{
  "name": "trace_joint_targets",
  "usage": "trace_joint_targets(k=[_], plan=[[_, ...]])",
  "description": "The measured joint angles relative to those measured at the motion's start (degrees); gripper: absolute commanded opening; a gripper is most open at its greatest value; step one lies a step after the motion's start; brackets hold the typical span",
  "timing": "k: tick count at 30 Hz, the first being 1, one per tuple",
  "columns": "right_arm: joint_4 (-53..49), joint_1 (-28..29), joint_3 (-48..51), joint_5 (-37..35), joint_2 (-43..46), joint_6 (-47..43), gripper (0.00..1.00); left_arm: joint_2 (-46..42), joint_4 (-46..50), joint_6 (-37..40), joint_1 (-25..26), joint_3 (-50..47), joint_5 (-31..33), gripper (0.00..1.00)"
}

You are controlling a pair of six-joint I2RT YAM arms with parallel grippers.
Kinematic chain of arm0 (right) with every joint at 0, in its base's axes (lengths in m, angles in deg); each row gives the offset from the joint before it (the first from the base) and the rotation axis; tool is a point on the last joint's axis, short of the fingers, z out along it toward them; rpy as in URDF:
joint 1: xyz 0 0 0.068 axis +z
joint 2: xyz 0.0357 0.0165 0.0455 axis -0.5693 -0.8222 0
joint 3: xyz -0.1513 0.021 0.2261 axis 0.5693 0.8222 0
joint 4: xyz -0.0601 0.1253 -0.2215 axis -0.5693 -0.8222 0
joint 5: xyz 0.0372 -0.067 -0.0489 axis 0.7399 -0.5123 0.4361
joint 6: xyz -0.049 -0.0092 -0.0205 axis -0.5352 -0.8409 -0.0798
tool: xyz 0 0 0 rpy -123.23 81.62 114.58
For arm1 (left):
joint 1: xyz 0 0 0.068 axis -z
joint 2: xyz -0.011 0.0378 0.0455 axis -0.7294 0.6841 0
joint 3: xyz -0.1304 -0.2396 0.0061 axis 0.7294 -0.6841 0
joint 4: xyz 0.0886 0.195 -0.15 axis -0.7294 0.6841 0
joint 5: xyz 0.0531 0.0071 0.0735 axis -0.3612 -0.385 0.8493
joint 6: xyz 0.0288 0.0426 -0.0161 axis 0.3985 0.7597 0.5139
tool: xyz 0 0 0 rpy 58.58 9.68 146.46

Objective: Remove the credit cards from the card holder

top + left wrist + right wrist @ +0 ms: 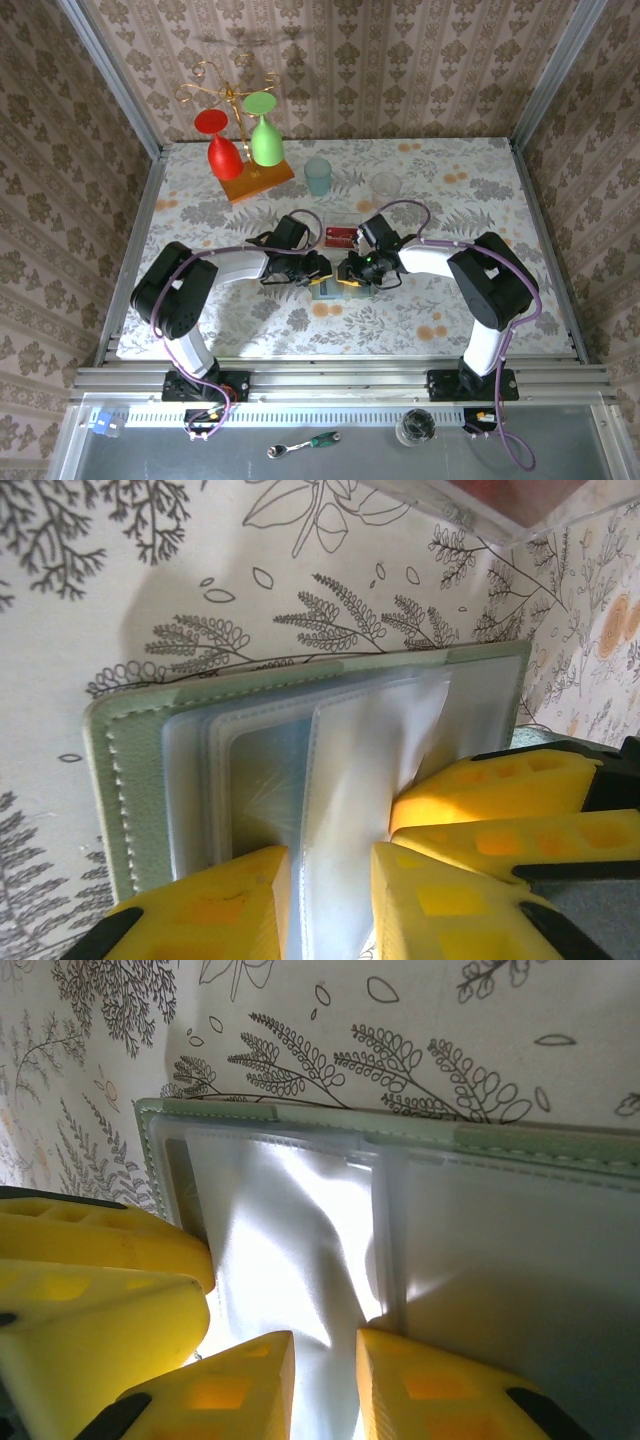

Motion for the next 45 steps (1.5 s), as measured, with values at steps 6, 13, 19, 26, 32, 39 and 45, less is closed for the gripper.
trace_joint_targets(k=[6, 13, 19, 26, 32, 39, 45], plan=[[1.84, -0.66, 1.01, 1.51, 0.0, 0.85, 0.26, -0.02, 0.9, -0.02, 0.66, 0.44, 0.68, 0.31], [3.08, -1.01, 1.75, 2.47, 0.0, 1.05, 0.26, 0.0, 1.25, -0.04, 1.51, 1.31, 0.81, 0.3], [4.26, -1.2, 2.29, 2.97, 0.0, 1.14, 0.26, 0.02, 1.66, -0.04, 1.81, 2.14, 0.81, 0.27], [4.96, -1.2, 2.62, 3.32, 0.09, 1.49, 0.26, 0.02, 1.86, -0.04, 1.81, 3.02, 0.81, 0.24], [5.4, -1.22, 3.41, 3.32, 2.05, 2.12, 0.26, 0.11, 1.86, -0.07, 1.81, 3.21, 0.81, 0.2], [4.33, -2.01, 3.58, 2.86, 8.28, 2.27, 0.26, 0.11, 1.92, -0.04, 1.81, 3.39, 0.76, 0.19], [0.57, -4.11, 3.58, 1.29, 12.55, 1.6, 0.26, 0.13, 1.79, -0.07, 1.84, 4.33, 0.57, 0.19]])
